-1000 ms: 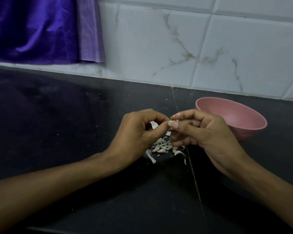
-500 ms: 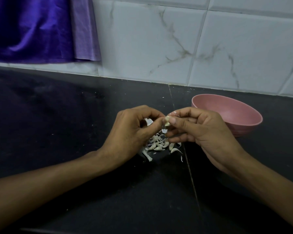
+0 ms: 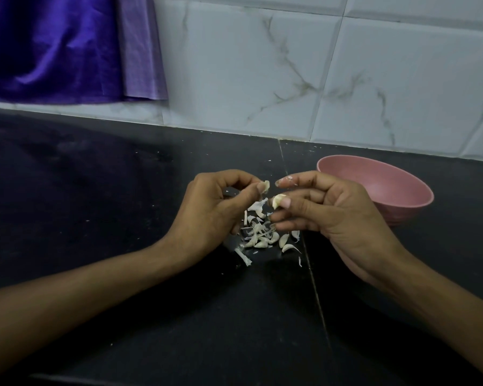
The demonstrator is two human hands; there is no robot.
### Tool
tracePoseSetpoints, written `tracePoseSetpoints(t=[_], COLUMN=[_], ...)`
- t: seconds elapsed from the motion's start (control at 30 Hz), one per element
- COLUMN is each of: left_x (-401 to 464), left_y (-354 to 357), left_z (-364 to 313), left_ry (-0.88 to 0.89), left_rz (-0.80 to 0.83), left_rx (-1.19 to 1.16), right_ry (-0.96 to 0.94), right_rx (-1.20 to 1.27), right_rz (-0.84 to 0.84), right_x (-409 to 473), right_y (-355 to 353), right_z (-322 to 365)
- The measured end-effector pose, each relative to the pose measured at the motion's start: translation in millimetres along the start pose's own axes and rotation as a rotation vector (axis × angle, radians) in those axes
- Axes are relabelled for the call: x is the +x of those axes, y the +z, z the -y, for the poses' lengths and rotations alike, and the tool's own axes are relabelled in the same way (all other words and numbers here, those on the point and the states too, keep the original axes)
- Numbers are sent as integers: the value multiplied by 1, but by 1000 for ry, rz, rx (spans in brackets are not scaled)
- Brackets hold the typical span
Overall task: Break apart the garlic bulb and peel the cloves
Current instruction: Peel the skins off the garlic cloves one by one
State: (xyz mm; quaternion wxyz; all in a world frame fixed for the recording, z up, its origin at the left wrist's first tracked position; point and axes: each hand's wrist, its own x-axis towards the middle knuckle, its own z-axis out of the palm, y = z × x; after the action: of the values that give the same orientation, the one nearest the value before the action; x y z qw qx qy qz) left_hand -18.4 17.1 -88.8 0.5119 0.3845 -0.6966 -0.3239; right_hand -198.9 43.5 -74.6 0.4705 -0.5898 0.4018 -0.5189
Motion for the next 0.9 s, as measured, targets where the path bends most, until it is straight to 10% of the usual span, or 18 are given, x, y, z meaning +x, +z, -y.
tracePoseSetpoints(t=[0.9], left_x=[-1], left_y=[-3], left_z=[1], left_ry=[83], left_rz=[50], left_rx=[83], right_ry=[47], right_rx=[42], right_rz=[-20], right_x=[2], right_y=[-8], right_z=[-1])
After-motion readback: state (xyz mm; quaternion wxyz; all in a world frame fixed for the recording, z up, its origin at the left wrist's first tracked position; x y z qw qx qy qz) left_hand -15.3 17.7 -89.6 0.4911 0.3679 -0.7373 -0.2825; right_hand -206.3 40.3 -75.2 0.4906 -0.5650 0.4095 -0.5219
